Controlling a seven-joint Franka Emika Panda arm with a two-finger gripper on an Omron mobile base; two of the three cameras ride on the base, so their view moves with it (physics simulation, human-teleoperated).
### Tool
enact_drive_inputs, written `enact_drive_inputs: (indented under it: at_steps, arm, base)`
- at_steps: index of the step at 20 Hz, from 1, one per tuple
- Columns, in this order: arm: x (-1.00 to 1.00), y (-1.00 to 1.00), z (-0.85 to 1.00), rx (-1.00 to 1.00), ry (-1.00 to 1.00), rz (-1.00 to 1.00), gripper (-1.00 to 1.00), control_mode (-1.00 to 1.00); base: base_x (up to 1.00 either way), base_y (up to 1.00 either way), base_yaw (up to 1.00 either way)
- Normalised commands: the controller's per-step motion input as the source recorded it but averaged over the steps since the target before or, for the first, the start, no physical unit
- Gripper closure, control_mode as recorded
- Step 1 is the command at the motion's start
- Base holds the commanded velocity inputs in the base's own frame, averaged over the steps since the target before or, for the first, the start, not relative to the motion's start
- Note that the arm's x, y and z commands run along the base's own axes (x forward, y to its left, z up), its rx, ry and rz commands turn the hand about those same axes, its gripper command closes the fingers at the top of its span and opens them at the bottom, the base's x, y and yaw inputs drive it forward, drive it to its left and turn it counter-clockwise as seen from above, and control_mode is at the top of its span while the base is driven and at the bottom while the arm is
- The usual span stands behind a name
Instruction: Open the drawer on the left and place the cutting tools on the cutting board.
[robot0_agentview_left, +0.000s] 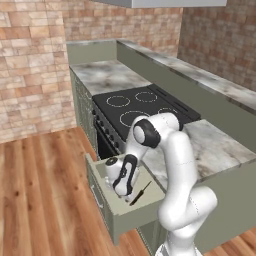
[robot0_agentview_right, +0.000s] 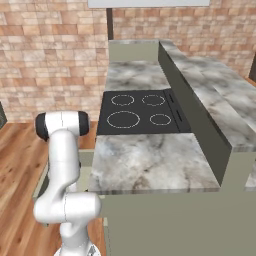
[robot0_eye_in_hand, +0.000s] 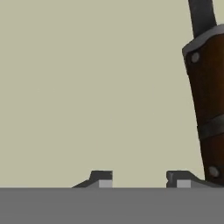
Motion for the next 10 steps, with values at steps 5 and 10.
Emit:
enact_drive_inputs:
  at_steps: [5,10]
  arm:
    - [-0.12,0.15,-0.06,0.00,0.00,-0.12,-1.00,-1.00]
    - [-0.36,0.56,0.00,0.00,0.00,-0.07,-1.00,-1.00]
  base:
    - [0.00,0.00,0.00]
    - [0.00,0.00,0.00]
